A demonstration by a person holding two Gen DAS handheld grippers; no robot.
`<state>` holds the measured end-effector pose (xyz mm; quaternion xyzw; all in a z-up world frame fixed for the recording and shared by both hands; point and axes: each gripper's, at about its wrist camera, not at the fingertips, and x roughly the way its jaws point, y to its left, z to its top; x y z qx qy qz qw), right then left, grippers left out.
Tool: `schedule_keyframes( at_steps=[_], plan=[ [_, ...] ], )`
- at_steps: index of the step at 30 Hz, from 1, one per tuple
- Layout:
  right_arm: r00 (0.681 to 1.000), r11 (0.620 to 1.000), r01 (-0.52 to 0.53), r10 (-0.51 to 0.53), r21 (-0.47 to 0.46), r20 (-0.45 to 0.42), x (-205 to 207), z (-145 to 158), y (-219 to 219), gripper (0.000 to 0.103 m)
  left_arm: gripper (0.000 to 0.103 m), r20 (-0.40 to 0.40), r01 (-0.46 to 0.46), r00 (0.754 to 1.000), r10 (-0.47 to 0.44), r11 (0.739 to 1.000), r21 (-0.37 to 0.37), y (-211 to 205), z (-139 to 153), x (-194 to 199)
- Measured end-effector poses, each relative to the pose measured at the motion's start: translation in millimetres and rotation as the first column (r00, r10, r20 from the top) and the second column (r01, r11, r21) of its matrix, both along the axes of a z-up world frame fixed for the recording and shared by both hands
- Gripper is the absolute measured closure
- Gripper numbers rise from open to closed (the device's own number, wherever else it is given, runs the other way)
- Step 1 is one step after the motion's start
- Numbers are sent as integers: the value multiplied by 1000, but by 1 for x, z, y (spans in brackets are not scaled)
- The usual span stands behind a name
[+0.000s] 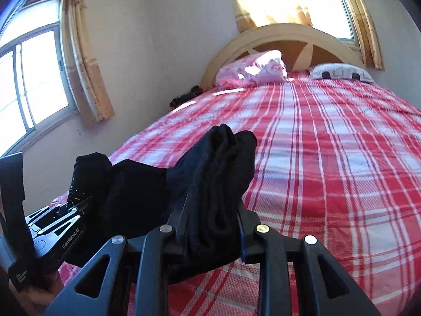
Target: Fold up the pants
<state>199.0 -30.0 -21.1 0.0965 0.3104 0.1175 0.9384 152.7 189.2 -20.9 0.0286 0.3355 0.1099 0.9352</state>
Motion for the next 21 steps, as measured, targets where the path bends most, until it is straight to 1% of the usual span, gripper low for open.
schedule_keyframes(
  at_steps=[3,4,5,7,8,12,14,17,21],
  plan=[
    [998,999,22,-23,-28,-52,11,-25,3,75,84,-27,-10,1000,11,1000,27,0,-14,4],
    [997,999,27,-29,-26,-69,14,-32,1,75,84,-32,-10,999,11,999,33,-1,-18,4],
    [995,999,39,-39,-2,-93,16,-38,-4,75,84,-43,-11,999,12,999,33,0,-23,5],
    [992,998,52,-48,30,-119,20,-42,-11,75,84,-64,-14,998,16,1000,25,1,-27,9],
    [990,998,54,-50,30,-130,21,-45,-11,75,84,-73,-16,997,18,1000,22,1,-28,10],
    [988,999,53,-52,5,-148,24,-50,-6,75,84,-101,-16,995,19,999,31,0,-34,14],
    [986,998,55,-53,10,-156,25,-53,-7,74,84,-109,-16,994,20,999,40,-2,-36,15],
    [985,998,56,-53,17,-164,25,-54,-7,74,84,-115,-16,993,22,999,51,-2,-38,17],
    [986,999,55,-54,-1,-160,25,-53,-5,74,84,-116,-18,993,26,997,71,-4,-39,18]
  ],
)
